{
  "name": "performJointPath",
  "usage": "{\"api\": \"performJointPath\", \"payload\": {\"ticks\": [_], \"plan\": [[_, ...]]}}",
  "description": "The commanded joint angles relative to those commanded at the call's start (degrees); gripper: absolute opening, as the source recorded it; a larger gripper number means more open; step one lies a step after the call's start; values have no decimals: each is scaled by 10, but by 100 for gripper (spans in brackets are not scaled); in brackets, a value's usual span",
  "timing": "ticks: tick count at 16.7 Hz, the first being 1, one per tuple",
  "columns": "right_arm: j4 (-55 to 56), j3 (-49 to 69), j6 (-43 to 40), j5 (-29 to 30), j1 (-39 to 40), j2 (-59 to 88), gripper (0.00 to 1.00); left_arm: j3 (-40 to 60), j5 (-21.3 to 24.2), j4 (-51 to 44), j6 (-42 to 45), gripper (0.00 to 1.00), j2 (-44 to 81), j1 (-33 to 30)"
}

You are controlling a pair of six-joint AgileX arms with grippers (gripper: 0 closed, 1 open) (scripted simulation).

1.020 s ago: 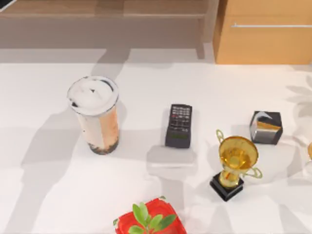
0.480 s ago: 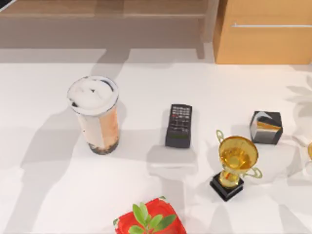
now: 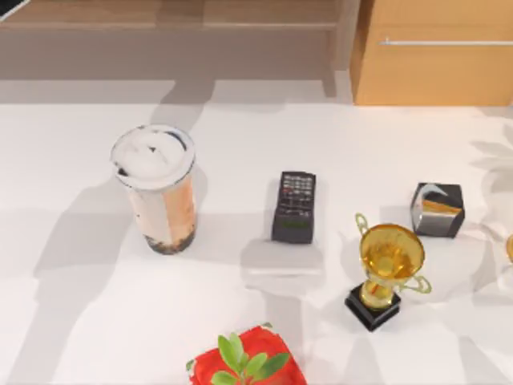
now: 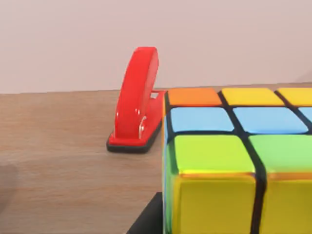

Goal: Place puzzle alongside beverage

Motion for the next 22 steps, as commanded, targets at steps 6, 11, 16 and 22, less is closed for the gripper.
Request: {"api": "performJointPath", "payload": {"ticks": [6,11,16,22], "plan": [[0,0,0,0,0,0,100,29,1,-31,-18,0,7,2],[0,0,0,0,0,0,100,32,2,-32,-22,0,6,4],[0,0,0,0,0,0,100,40,55,-94,-4,0,-51,25],[0,0,0,0,0,0,100,-8,176,-361,8,0,-179,100]]}}
